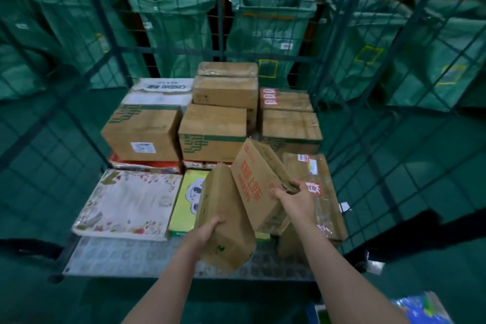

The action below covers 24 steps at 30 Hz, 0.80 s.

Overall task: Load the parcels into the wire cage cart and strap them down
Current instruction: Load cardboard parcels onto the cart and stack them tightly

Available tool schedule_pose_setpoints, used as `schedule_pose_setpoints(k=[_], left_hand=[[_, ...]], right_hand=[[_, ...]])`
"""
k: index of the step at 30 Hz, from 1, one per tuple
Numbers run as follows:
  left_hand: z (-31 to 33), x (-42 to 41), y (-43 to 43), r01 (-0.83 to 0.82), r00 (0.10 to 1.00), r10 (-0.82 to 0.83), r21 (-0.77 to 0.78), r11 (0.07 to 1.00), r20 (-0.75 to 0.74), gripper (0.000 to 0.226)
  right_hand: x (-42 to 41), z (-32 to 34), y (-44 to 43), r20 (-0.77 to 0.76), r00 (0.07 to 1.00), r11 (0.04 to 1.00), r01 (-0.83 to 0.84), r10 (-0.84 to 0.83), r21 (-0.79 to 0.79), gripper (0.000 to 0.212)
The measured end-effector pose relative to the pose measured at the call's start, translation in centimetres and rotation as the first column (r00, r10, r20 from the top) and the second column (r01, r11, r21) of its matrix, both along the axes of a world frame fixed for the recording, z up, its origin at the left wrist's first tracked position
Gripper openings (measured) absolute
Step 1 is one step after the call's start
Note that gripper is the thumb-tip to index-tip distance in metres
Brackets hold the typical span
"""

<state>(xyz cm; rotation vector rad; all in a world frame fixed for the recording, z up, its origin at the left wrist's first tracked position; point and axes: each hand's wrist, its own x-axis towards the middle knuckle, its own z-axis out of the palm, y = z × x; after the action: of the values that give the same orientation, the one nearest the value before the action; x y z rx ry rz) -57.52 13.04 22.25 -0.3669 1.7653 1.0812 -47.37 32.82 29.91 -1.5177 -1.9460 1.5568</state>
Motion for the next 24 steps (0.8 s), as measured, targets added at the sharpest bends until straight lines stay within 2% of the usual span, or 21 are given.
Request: schedule_pose_setpoints(k=[2, 5, 8, 11, 13, 15, 17, 20, 24], left_hand=[[-2.4, -1.9, 1.3, 0.040, 0.999, -0.041, -0.058, 0.997, -0.016, 0.124], [-4.3, -4.5, 3.4, 0.128, 0.989, -0.138, -0.165, 0.978, -0.046, 0.123], [-5.9, -7.6, 5.5, 0.191, 0.965, -0.238, -0.325, 0.926, -0.108, 0.122], [-2.6, -9.2, 8.1, 0.240, 0.932, -0.338, -0.479, 0.844, -0.128, 0.127], [-1.1, -10.1, 9.7, 0.276, 0.896, -0.422, -0.569, 0.775, -0.141, 0.114], [-0.8, -11.0, 11.5, 0.340, 0.848, -0.515, -0.613, 0.713, -0.129, 0.103], [-1.6, -11.4, 13.0, 0.366, 0.820, -0.559, -0.638, 0.677, -0.122, 0.099], [-3.4, -11.2, 14.9, 0.372, 0.811, -0.573, -0.652, 0.660, -0.118, 0.100], [-5.5, -11.0, 17.3, 0.324, 0.849, -0.518, -0.670, 0.668, -0.105, 0.112]], right_hand=[[-0.9, -0.2, 1.9, 0.027, 1.000, 0.999, -0.005, 0.004, 0.034, 0.061], [-3.0, -0.7, 5.0, 0.090, 0.996, 0.994, -0.027, 0.018, 0.106, 0.065], [-6.1, -0.8, 8.4, 0.126, 0.991, 0.985, -0.061, 0.040, 0.163, 0.065], [-9.1, -1.3, 11.4, 0.155, 0.987, 0.986, -0.074, 0.051, 0.147, 0.064], [-10.6, -1.9, 12.7, 0.131, 0.991, 0.990, -0.058, 0.041, 0.130, 0.059], [-11.9, -2.8, 13.4, 0.117, 0.993, 0.994, -0.021, 0.009, 0.108, 0.058], [-13.0, -3.6, 14.2, 0.139, 0.990, 0.995, -0.005, -0.009, 0.101, 0.065], [-14.3, -4.2, 16.1, 0.196, 0.980, 0.991, -0.036, 0.011, 0.128, 0.074], [-15.8, -4.9, 20.8, 0.212, 0.975, 0.979, -0.107, 0.069, 0.171, 0.064]])
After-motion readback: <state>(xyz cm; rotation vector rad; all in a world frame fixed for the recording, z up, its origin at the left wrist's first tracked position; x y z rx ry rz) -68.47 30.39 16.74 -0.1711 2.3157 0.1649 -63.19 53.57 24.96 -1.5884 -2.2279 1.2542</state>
